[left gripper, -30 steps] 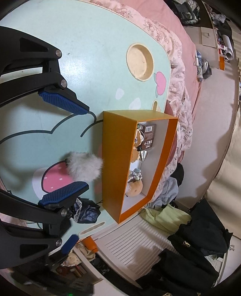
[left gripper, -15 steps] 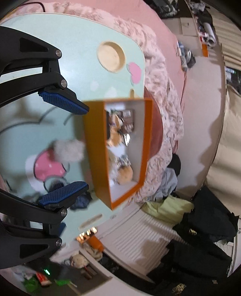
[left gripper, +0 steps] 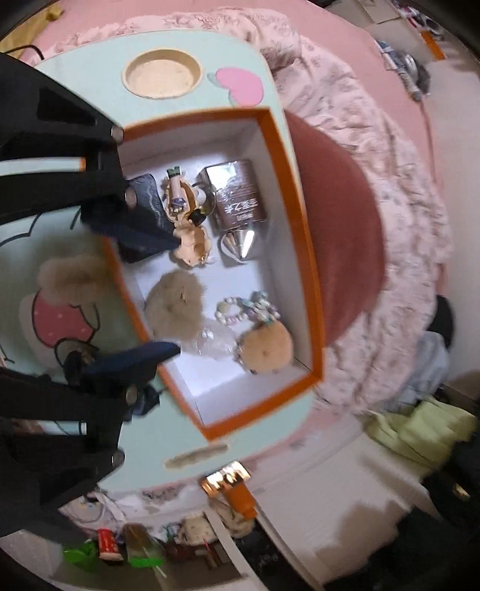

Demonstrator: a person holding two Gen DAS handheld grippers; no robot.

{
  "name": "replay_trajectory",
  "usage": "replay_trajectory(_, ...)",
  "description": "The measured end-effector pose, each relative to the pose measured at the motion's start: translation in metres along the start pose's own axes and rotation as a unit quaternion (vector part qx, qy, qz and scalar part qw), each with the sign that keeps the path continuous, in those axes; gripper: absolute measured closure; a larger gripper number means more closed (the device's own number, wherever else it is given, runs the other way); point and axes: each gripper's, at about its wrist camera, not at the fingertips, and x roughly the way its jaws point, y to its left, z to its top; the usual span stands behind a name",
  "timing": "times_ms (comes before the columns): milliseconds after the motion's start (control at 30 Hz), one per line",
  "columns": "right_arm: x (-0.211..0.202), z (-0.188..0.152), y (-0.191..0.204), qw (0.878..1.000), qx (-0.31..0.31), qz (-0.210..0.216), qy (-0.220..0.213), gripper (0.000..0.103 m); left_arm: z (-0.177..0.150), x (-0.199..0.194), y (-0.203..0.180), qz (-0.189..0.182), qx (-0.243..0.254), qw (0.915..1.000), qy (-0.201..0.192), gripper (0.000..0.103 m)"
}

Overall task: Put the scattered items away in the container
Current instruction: 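Grasp the brown fluffy pompom in the box with the left gripper, lift out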

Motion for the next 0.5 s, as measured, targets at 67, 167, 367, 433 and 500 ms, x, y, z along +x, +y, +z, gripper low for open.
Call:
replay_trajectory(67, 0.000, 0.000, -0.001, 1.000, 0.003, 0.002, 0.001, 0.001, 0.003, 0.010, -0.004, 0.005, 0.005, 0.9999, 0.010, 0.064)
replay_trajectory(167, 0.001, -0.001, -0.001, 1.000, 0.008, 0.006, 0.004, 0.001, 0.007, 0.021, -0.013, 0.011, 0.010, 0.9997, 0.017, 0.064)
replay_trajectory(367, 0.002, 0.001, -0.003, 1.000, 0.011, 0.007, 0.005, 0.001, 0.015, 0.049, -0.011, 0.021, -0.014, 0.9983, 0.053, 0.064)
replay_trajectory(433, 0.002, 0.001, -0.003, 1.000, 0.011, 0.007, 0.005, 0.001, 0.018, 0.054, -0.008, 0.007, -0.019, 0.9984, 0.052, 0.063)
replay_trajectory(500, 0.001, 0.001, -0.003, 1.000, 0.012, 0.007, 0.006, 0.001, 0.020, 0.058, -0.009, 0.001, -0.012, 0.9986, 0.052, 0.064)
